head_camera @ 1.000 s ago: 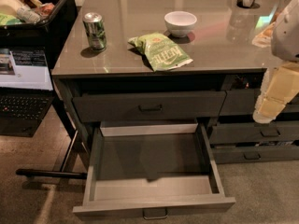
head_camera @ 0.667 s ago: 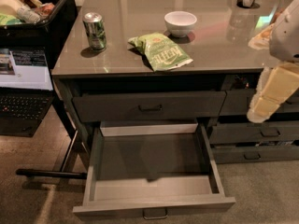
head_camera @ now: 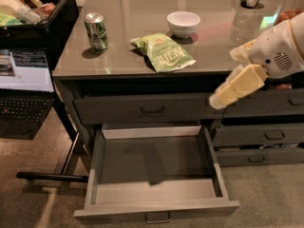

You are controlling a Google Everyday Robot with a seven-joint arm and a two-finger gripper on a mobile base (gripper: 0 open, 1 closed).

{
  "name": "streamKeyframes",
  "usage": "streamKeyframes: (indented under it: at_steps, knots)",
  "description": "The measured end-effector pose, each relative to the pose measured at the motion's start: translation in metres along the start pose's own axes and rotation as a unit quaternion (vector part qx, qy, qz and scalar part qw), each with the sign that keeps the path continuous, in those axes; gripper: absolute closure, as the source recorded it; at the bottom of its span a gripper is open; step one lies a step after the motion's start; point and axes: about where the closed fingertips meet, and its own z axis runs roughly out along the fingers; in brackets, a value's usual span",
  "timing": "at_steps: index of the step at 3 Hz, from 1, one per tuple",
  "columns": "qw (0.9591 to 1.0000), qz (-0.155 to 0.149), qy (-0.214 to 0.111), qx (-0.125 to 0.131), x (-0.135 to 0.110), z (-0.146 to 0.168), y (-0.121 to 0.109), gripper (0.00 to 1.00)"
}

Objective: Place green jalapeno chip bag into middle drawer

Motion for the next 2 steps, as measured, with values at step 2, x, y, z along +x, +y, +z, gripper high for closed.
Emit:
streamKeyframes:
  at_steps: [2]
  knots:
    - [0.9990,0.009,-0.043,-0.001,-0.0241,-0.0003,0.0009,0.00]
